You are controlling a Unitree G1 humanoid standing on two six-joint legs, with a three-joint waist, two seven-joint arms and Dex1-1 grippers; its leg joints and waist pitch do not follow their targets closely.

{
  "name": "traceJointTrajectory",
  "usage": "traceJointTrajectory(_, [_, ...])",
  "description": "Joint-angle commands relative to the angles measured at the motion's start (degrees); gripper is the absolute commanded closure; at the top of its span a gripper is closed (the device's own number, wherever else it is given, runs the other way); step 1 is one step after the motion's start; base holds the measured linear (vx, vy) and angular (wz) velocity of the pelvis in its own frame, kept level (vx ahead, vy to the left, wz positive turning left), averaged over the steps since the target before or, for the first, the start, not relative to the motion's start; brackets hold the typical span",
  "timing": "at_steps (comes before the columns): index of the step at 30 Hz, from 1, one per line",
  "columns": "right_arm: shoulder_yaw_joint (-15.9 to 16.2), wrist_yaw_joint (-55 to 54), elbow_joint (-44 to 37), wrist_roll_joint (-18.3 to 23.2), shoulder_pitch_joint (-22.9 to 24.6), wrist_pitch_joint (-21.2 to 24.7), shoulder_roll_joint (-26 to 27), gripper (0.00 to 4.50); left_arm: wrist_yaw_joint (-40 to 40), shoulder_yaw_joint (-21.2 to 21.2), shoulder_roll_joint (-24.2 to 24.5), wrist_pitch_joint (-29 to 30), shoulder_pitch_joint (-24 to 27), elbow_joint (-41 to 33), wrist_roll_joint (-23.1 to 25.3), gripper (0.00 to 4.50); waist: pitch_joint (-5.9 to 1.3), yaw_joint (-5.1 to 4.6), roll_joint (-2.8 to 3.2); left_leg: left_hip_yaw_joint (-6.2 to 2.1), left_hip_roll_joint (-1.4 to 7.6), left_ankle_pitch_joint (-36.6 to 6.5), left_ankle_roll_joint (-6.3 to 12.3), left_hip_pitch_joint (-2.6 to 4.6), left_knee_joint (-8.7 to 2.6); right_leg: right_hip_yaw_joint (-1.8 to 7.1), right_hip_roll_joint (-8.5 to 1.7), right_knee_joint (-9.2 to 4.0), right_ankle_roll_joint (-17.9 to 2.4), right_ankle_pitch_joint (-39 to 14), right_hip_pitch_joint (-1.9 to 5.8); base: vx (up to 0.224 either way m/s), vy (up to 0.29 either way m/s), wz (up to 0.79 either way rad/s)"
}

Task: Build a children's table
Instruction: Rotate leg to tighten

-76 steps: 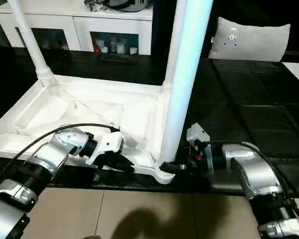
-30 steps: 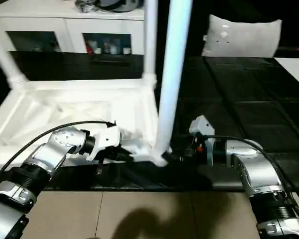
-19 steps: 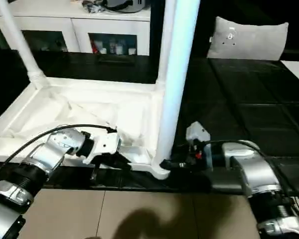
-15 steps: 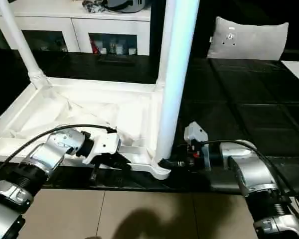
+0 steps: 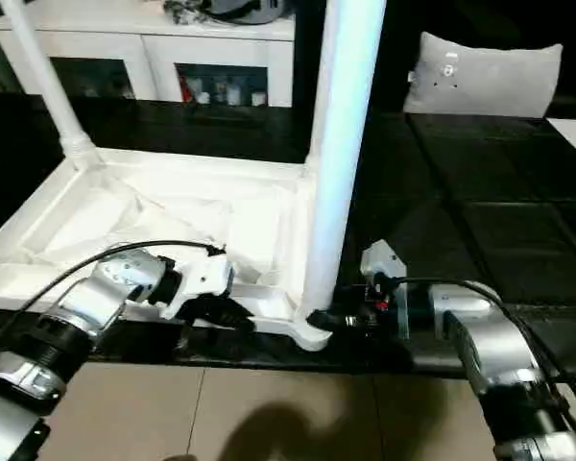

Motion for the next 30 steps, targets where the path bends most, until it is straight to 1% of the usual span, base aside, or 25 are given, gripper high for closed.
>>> traceJointTrajectory(1, [1.58, -6.87, -1.99, 0.35, -1.82, 2.84, 5.4, 2.62, 7.97, -0.97, -5.4, 4.73, -0.51, 0.19, 0.54, 4.5, -3.15, -0.53, -0.41, -0.14, 1.1, -9.68, 2.57, -0.4, -3.82, 2.67, -3.74, -5.12, -4.79, -28.32, 3.12, 0.0, 0.0, 0.0])
traceJointTrajectory(2, [1.05, -11.78, -0.64, -1.27, -3.01, 3.82, 7.57, 2.62, 10.35, -0.35, -7.11, 7.27, -1.01, 0.36, 0.43, 4.5, -2.98, -1.09, -0.68, -0.12, 0.92, -10.51, 1.94, -0.35, -3.81, 2.37, -3.61, -5.67, -3.3, -31.28, 2.98, 0.0, 0.0, 0.0])
traceJointTrajectory(4, [0.18, -17.55, 0.42, -2.97, -4.21, 5.78, 10.14, 2.62, 13.2, 0.3, -9.15, 10.21, -1.57, 0.29, 0.37, 4.5, -2.98, -1.69, -0.74, -0.31, 0.66, -11.16, 1.38, -0.5, -3.77, 2.01, -3.54, -5.98, -2.0, -33.3, 3.06, 0.0, 0.0, 0.0])
traceJointTrajectory(5, [-0.44, -21.4, 1.17, -3.95, -4.93, 6.92, 11.72, 2.62, 15.22, 0.77, -10.39, 11.56, -2.07, 0.73, 0.51, 4.5, -3.02, -2.36, -0.82, -0.47, 0.53, -11.54, 1.35, -0.71, -3.74, 1.77, -3.45, -6.19, -0.99, -33.92, 3.2, 0.0, 0.0, 0.0])
traceJointTrajectory(6, [-1.37, -26.07, 2.58, -5.14, -5.9, 7.76, 13.41, 2.62, 17.52, 1.31, -11.75, 12.53, -2.82, 1.72, 0.68, 4.5, -3.09, -2.85, -0.83, -0.4, 0.39, -11.71, 1.62, -0.54, -3.61, 1.71, -3.42, -6.48, -0.67, -34.08, 2.95, 0.0, 0.0, 0.0])
traceJointTrajectory(7, [-2.0, -29.31, 3.6, -5.96, -6.59, 8.28, 14.56, 2.62, 19.08, 1.68, -12.67, 13.2, -3.34, 2.44, 0.8, 4.5, -3.0, -3.55, -0.74, -0.38, 0.19, -12.18, 1.69, -0.53, -3.45, 1.51, -3.26, -6.68, -0.7, -34.6, 2.69, 0.0, 0.0, 0.0])
traceJointTrajectory(9, [-3.97, -37.08, 7.66, -7.13, -8.54, 7.42, 17.28, 2.62, 25.2, 3.46, -15.34, 14.04, -5.17, 5.2, 1.12, 4.5, -3.12, -4.18, -0.8, -0.44, -0.04, -13.01, 1.95, -0.45, -3.2, 1.06, -3.24, -7.1, 0.01, -35.58, 2.68, 0.0, 0.0, 0.0])
traceJointTrajectory(10, [-5.71, -41.68, 10.65, -7.29, -9.77, 4.92, 19.31, 2.62, 29.92, 4.92, -17.24, 14.39, -6.6, 7.21, 1.61, 4.5, -3.1, -4.52, -0.68, -0.21, -0.23, -12.99, 2.41, -0.29, -2.99, 0.99, -3.15, -7.45, 0.06, -35.65, 2.31, 0.0, 0.0, 0.0])
traceJointTrajectory(11, [-6.59, -43.19, 11.59, -6.99, -10.15, 3.74, 20.12, 2.62, 31.14, 5.09, -17.64, 14.16, -6.96, 7.69, 1.98, 4.5, -3.33, -4.65, -0.66, -0.3, -0.15, -12.65, 2.76, -0.29, -3.04, 1.0, -3.26, -7.39, -0.34, -34.48, 2.49, 0.0, 0.0, 0.0])
traceJointTrajectory(12, [-7.16, -44.06, 12.06, -6.77, -10.34, 3.11, 20.63, 2.62, 31.69, 5.1, -17.8, 13.99, -7.1, 7.86, 2.26, 4.5, -3.36, -4.6, -0.62, -0.42, -0.03, -12.46, 3.05, -0.38, -3.2, 1.0, -3.34, -7.28, -0.63, -33.54, 2.68, 0.0, 0.0, 0.0])
traceJointTrajectory(13, [-7.93, -44.93, 12.04, -6.86, -10.41, 2.94, 21.5, 2.27, 32.14, 5.22, -18.02, 14.24, -7.08, 7.64, 2.59, 4.5, -3.38, -4.68, -0.63, -0.54, 0.29, -11.76, 3.67, -0.83, -3.54, 1.2, -3.29, -6.88, -1.16, -31.12, 3.0, 0.0, 0.0, 0.0])
traceJointTrajectory(14, [-7.91, -44.86, 11.83, -7.04, -10.31, 2.59, 21.58, 2.27, 31.94, 5.19, -17.99, 14.1, -7.05, 7.54, 2.64, 4.5, -3.43, -4.7, -0.72, -0.58, 0.47, -11.46, 4.05, -0.94, -3.69, 1.29, -3.25, -6.68, -1.56, -29.84, 3.06, 0.0, 0.0, 0.0])
traceJointTrajectory(15, [-7.91, -44.82, 11.69, -7.12, -10.25, 2.45, 21.63, 2.06, 31.83, 5.16, -17.96, 14.0, -7.03, 7.47, 2.67, 4.5, -3.47, -4.63, -0.7, -0.53, 0.48, -11.2, 4.18, -0.88, -3.67, 1.46, -3.34, -6.57, -1.9, -29.17, 3.05, 0.0, 0.0, 0.0])
traceJointTrajectory(16, [-8.06, -44.36, 10.44, -7.16, -9.58, 2.68, 21.85, 1.89, 30.82, 4.58, -17.24, 12.73, -6.64, 6.89, 3.23, 4.5, -3.6, -4.52, -0.64, -0.54, 0.67, -10.2, 4.43, -0.93, -3.75, 1.83, -3.5, -6.13, -3.05, -27.02, 3.13, 0.0, 0.0, 0.0])
traceJointTrajectory(17, [-8.1, -44.13, 9.98, -7.09, -9.32, 2.88, 21.87, 1.89, 30.42, 4.32, -16.92, 12.19, -6.48, 6.7, 3.44, 4.5, -3.59, -4.46, -0.68, -0.52, 0.73, -9.63, 4.62, -1.01, -3.8, 1.97, -3.45, -5.96, -3.48, -25.92, 3.18, 0.0, 0.0, 0.0])
traceJointTrajectory(20, [-8.47, -43.83, 8.75, -7.43, -8.45, 2.43, 21.23, 1.75, 29.98, 3.5, -15.93, 10.49, -6.44, 7.4, 4.16, 4.5, -3.86, -4.16, -0.48, -0.36, 1.02, -6.78, 5.35, -1.02, -3.79, 2.58, -3.56, -4.85, -6.58, -19.65, 3.36, 0.0, 0.0, 0.0])
traceJointTrajectory(21, [-8.58, -43.54, 8.32, -7.39, -8.05, 1.59, 20.75, 1.67, 30.15, 3.39, -15.63, 9.64, -6.58, 8.1, 4.43, 4.5, -3.83, -4.13, -0.53, -0.33, 1.0, -6.53, 5.47, -1.1, -3.78, 2.62, -3.53, -4.79, -6.86, -18.98, 3.39, 0.0, 0.0, 0.0])
traceJointTrajectory(22, [-8.73, -43.26, 7.97, -7.17, -7.76, 1.06, 20.4, 1.45, 30.24, 3.34, -15.43, 8.97, -6.67, 8.55, 4.6, 4.5, -3.81, -4.02, -0.6, -0.27, 0.98, -6.31, 5.49, -1.11, -3.74, 2.7, -3.54, -4.64, -7.34, -18.35, 3.45, 0.0, 0.0, 0.0])
traceJointTrajectory(23, [-9.3, -43.35, 7.51, -6.71, -7.36, 0.6, 19.9, 1.39, 30.23, 3.13, -15.09, 7.9, -6.69, 8.96, 4.83, 4.5, -3.75, -4.0, -0.73, -0.22, 0.97, -6.43, 5.51, -1.15, -3.74, 2.75, -3.54, -4.64, -7.39, -18.48, 3.46, 0.0, 0.0, 0.0])
traceJointTrajectory(24, [-9.42, -43.43, 7.44, -6.71, -7.27, 0.47, 19.77, 1.36, 30.08, 3.04, -14.99, 7.67, -6.64, 8.93, 4.87, 4.5, -3.75, -3.79, -0.67, -0.21, 0.97, -6.46, 5.54, -1.13, -3.75, 2.82, -3.59, -4.6, -7.24, -18.78, 3.54, 0.0, 0.0, 0.0])
traceJointTrajectory(25, [-10.78, -44.48, 6.64, -6.81, -6.21, -0.97, 18.29, 1.24, 28.41, 2.04, -13.92, 5.2, -6.11, 8.6, 5.31, 4.5, -3.67, -3.43, -0.85, -0.18, 0.97, -6.63, 5.54, -1.04, -3.85, 2.84, -3.72, -4.83, -6.52, -20.14, 3.47, 0.0, 0.0, 0.0])
traceJointTrajectory(26, [-11.3, -43.99, 5.59, -6.25, -5.61, -1.06, 17.86, 1.24, 28.29, 2.19, -13.78, 5.02, -5.94, 8.44, 5.15, 4.5, -3.67, -3.27, -0.73, -0.1, 0.99, -6.8, 5.29, -0.91, -3.85, 2.88, -3.65, -4.86, -6.32, -20.91, 3.36, 0.0, 0.0, 0.0])
traceJointTrajectory(27, [-11.61, -43.63, 4.93, -5.89, -5.24, -1.08, 17.62, 1.12, 28.25, 2.31, -13.71, 4.96, -5.83, 8.34, 5.03, 4.5, -3.68, -3.14, -0.8, -0.11, 1.0, -6.86, 5.2, -0.94, -3.88, 2.87, -3.64, -4.82, -6.17, -20.98, 3.44, 0.0, 0.0, 0.0])
traceJointTrajectory(28, [-12.05, -42.76, 3.57, -5.18, -4.54, -0.82, 17.26, 1.0, 27.85, 2.68, -13.69, 5.2, -5.67, 8.05, 4.45, 4.23, -3.53, -3.01, -0.83, -0.09, 1.0, -7.18, 5.22, -1.0, -3.95, 2.89, -3.61, -4.98, -5.79, -21.64, 3.4, 0.0, 0.0, 0.0])
traceJointTrajectory(30, [-11.55, -40.61, 0.94, -5.03, -2.85, -1.15, 16.18, 0.9, 25.17, 2.93, -13.4, 6.27, -4.88, 5.96, 2.7, 3.96, -3.55, -2.91, -0.86, -0.17, 1.15, -7.6, 5.04, -0.95, -4.03, 2.9, -3.69, -4.95, -5.51, -22.38, 3.39, 0.0, 0.0, 0.0])
